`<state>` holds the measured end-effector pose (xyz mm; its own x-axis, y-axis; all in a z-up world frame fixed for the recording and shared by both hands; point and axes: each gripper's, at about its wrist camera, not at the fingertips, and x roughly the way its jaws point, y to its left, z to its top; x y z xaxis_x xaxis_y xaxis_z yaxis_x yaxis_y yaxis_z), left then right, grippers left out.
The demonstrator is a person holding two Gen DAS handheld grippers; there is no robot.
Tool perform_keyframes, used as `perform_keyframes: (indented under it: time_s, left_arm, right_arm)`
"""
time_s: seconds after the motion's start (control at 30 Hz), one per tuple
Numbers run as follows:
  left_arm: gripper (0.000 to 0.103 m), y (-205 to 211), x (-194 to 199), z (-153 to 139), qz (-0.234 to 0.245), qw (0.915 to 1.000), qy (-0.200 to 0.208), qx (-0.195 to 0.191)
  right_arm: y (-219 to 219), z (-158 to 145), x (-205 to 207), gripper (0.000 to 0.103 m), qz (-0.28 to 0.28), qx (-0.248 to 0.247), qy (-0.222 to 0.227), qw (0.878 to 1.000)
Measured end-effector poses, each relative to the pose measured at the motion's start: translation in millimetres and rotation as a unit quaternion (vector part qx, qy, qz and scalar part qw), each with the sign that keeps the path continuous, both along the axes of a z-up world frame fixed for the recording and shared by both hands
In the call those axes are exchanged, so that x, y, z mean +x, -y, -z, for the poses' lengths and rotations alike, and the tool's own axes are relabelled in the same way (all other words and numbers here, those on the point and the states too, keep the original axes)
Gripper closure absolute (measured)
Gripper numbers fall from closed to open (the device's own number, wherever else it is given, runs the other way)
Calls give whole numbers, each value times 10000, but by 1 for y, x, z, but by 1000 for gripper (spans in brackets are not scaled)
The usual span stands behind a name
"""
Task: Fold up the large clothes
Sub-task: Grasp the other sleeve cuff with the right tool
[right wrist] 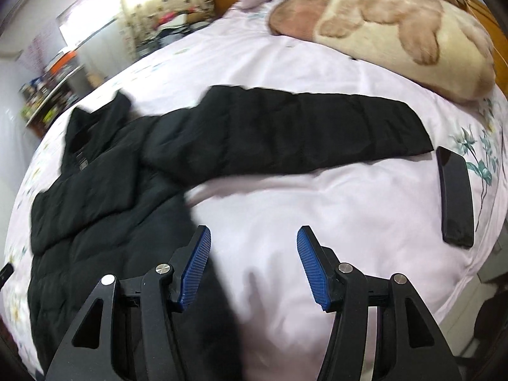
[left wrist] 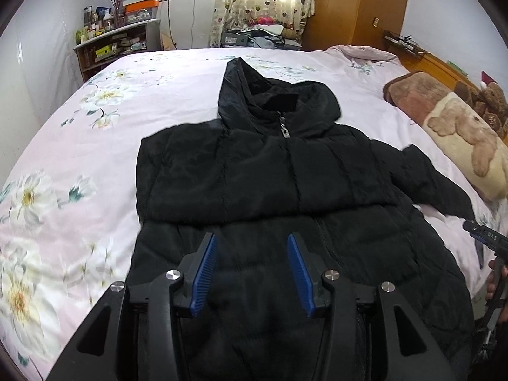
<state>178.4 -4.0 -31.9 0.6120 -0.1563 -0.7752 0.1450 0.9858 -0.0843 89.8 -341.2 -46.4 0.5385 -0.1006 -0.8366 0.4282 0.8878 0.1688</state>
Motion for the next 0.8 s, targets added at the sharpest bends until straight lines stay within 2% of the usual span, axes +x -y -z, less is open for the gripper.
perform_keyframes:
  time_s: [0.2,0.4,0.5,0.63,0.67,0.7,0.77,0.8]
  left_arm:
    - [55,-4,38,15,-161,9998,-72,87]
    - [55,-7,54,35,-249,9993,-251,100]
    - [55,-8,56,44,-274,9989,-367,82]
    - [55,-12,56,50,-300,9986,-439,65]
    - [55,-13,55,51,-315,9985,-454,52]
    - [55,-15,55,52,-330,9984,-463,34]
    - [55,-19,53,51,-364,9983,-462,7]
    - [55,-21,52,51,-373,9983,-458,-4]
  right_arm:
    - [61,30,24,46,658,200,-144,9975]
    - [116,62,34,45,1392,814,-127,9868]
    - [131,73,35,45,1679,1085,-7,9798]
    - [143,79,40,45,1893,1196,100,9746]
    - [143,80,41,47,1929,1196,105,9739]
    - [144,79,42,54,1988,1178,118,9729]
    - [140,71,46,87,1998,1096,127,9736]
    - [137,67,47,90,1970,1061,149,9745]
